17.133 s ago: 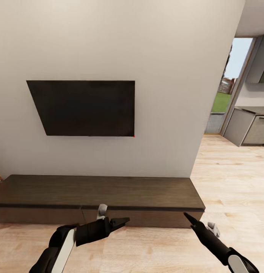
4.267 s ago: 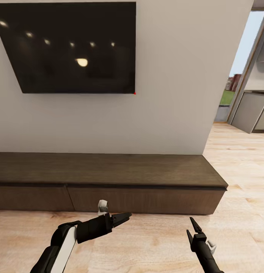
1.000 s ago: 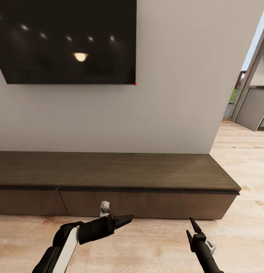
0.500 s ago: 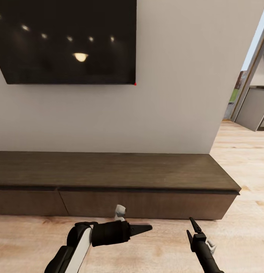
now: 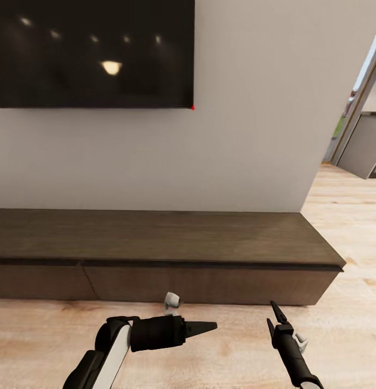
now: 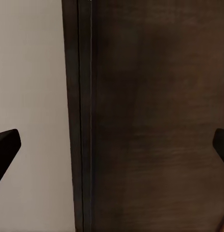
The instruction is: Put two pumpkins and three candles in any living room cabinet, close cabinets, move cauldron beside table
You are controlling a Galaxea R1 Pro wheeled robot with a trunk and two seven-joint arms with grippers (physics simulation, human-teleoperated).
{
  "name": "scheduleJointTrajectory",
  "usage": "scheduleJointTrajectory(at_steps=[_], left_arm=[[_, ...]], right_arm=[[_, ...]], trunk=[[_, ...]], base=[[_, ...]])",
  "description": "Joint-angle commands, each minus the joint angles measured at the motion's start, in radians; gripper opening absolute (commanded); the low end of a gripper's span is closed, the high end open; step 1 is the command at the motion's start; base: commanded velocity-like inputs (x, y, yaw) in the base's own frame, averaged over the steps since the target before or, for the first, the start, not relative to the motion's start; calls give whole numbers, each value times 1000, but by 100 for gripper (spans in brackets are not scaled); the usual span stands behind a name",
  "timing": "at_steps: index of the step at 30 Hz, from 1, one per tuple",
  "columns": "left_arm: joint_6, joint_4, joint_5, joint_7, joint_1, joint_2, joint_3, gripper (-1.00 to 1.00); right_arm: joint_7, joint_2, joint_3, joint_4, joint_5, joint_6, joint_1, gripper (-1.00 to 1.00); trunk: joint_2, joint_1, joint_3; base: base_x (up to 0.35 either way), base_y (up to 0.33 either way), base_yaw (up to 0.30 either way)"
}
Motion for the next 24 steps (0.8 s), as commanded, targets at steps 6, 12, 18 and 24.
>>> scheduleJointTrajectory(at_steps=[6, 12, 18, 24], left_arm=[[5, -1, 0, -2, 0, 0, 0, 100], [5, -1, 0, -2, 0, 1, 1, 100], [5, -1, 0, -2, 0, 1, 1, 100], [5, -1, 0, -3, 0, 2, 2, 100]], right_arm=[[3, 0, 0, 0, -12, -6, -25, 100], [3, 0, 1, 1, -10, -9, -36, 100], [1, 0, 1, 1, -8, -10, -37, 100], [2, -1, 1, 1, -8, -10, -37, 100]], trunk=[[-2, 2, -24], [-3, 5, -47], [-4, 6, -55], [-5, 8, -71]], base=[[0, 0, 0], [0, 0, 0], [0, 0, 0], [0, 0, 0]])
